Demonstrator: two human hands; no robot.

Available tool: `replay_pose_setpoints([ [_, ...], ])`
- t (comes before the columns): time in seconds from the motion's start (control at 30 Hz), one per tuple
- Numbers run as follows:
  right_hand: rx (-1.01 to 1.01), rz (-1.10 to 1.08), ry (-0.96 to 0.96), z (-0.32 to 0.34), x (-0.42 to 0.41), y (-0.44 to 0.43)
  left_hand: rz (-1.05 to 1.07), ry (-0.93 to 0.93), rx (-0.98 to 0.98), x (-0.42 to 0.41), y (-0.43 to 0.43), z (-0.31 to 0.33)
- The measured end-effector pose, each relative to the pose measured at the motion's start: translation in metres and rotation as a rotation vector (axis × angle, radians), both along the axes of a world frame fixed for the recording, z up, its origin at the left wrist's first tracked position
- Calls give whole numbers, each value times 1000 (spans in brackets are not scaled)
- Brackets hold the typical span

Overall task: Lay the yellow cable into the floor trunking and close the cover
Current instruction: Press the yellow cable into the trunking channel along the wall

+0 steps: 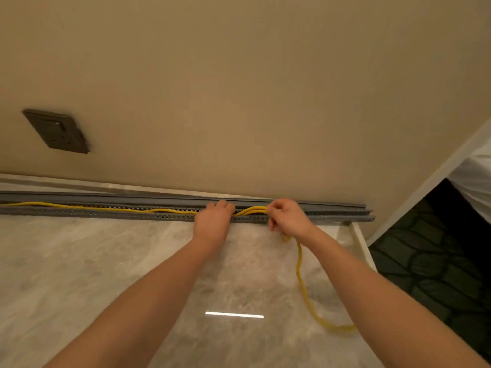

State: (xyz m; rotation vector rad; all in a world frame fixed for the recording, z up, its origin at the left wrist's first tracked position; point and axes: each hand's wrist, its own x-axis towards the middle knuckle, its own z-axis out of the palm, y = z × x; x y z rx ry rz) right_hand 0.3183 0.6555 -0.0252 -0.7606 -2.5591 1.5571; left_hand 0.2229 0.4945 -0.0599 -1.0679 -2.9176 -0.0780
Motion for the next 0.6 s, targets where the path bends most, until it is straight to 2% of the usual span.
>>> replay_pose_setpoints([
  [0.13, 623, 377, -171, 23, -10, 29, 15, 5, 5, 6, 2, 6],
  [0.23, 975, 501, -134, 25, -11, 38, 9, -2, 2, 9, 1, 5],
  [0.4, 1105, 638, -7, -3, -3, 49, 51, 7, 15, 14, 3, 2],
  [0.5, 1085, 653, 48, -15, -2, 57, 82, 47, 44, 20, 5, -2],
  [0.6, 1037, 663, 64, -20, -4, 59, -4, 85, 139, 32, 18, -7],
])
